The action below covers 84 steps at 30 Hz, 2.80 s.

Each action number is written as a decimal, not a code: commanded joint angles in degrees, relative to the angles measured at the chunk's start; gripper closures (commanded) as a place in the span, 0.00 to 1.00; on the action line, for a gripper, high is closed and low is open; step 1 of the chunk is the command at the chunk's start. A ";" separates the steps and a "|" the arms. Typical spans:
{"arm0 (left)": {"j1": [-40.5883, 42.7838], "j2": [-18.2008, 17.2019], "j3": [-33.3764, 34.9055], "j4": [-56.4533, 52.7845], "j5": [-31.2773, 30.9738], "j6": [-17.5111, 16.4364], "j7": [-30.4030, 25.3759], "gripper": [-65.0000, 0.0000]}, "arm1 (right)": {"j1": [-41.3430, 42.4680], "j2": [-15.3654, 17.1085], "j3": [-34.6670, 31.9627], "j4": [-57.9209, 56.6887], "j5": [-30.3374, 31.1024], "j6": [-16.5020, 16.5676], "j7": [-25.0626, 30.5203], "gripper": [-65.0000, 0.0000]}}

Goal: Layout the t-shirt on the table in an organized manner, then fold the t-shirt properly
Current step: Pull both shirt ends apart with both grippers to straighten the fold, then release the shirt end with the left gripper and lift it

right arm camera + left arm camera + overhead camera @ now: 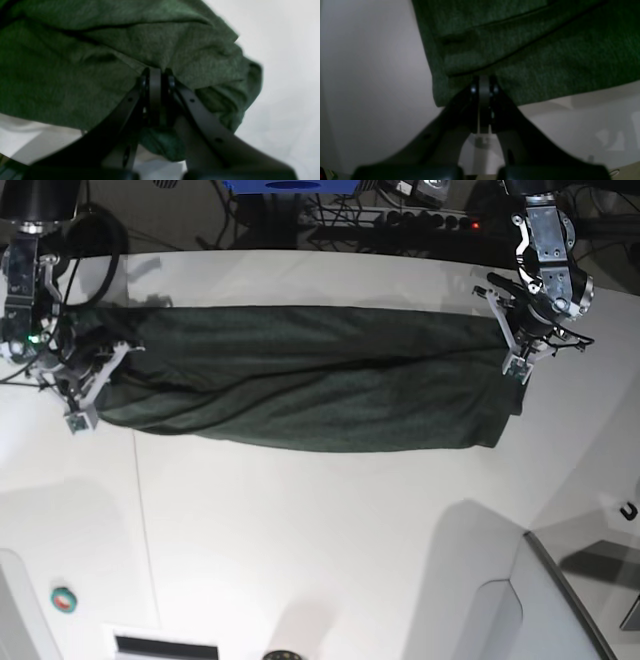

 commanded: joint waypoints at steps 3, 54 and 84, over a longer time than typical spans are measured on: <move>-0.36 -0.76 -0.24 0.86 0.10 0.40 -0.51 1.00 | -0.65 0.67 0.22 0.42 0.10 0.24 0.28 0.99; -6.34 -0.41 -3.85 2.79 -0.69 0.14 -0.51 1.00 | 6.03 3.83 1.28 5.69 0.27 -0.20 -1.66 0.99; -13.02 -11.66 -7.19 -27.54 -47.64 -7.03 7.57 0.10 | -0.30 0.40 6.64 11.67 0.27 0.24 -1.75 0.99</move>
